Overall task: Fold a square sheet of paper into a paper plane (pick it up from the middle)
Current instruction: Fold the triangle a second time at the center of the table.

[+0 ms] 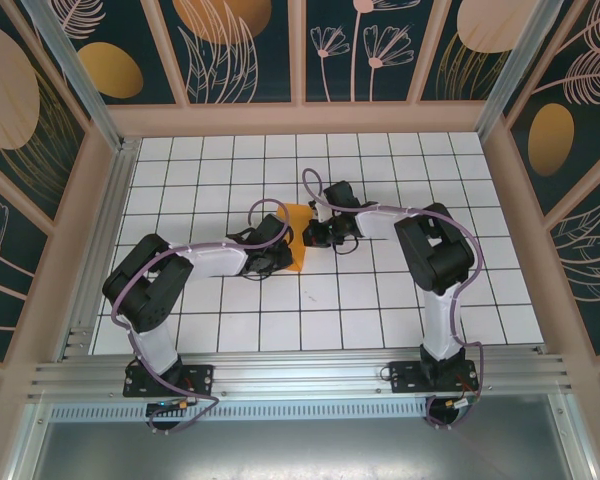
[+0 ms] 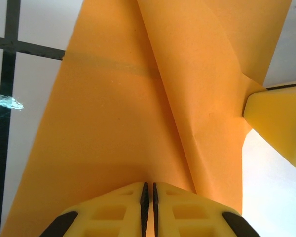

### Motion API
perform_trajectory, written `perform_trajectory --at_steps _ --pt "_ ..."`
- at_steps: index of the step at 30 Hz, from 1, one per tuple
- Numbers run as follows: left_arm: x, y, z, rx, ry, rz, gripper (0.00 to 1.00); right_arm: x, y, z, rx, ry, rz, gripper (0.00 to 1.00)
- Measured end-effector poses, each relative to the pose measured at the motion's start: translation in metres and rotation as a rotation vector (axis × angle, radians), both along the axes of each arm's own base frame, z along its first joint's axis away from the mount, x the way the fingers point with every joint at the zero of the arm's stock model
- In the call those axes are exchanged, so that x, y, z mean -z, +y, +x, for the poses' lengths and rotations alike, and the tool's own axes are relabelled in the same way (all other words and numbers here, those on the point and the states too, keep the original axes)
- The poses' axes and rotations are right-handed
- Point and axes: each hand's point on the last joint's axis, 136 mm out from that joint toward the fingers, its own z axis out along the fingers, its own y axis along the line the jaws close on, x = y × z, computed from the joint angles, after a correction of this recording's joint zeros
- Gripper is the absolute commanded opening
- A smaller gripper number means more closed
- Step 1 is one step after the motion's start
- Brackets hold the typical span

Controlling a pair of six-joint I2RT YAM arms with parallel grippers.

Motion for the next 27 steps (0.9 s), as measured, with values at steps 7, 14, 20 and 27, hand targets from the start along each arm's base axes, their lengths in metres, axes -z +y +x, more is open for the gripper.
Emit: perform_trajectory --at_steps 7,14,20,27 --pt "0.000 0.000 0.001 -0.001 0.001 -0.001 0.15 0.001 0.001 0.002 0.000 0.000 0.000 0.05" --pt "-0.002 0.000 0.001 0.001 0.000 0.000 0.18 0.001 0.002 0.004 0.000 -0.002 0.001 0.05" --pt "-0.011 -0.003 0.005 0.002 -0.007 -0.006 0.20 0.002 0.002 0.005 0.002 -0.003 -0.002 0.05" --pt "-0.049 -0.023 0.020 0.014 -0.100 -0.119 0.17 0.002 0.005 0.004 -0.005 -0.017 -0.014 0.04"
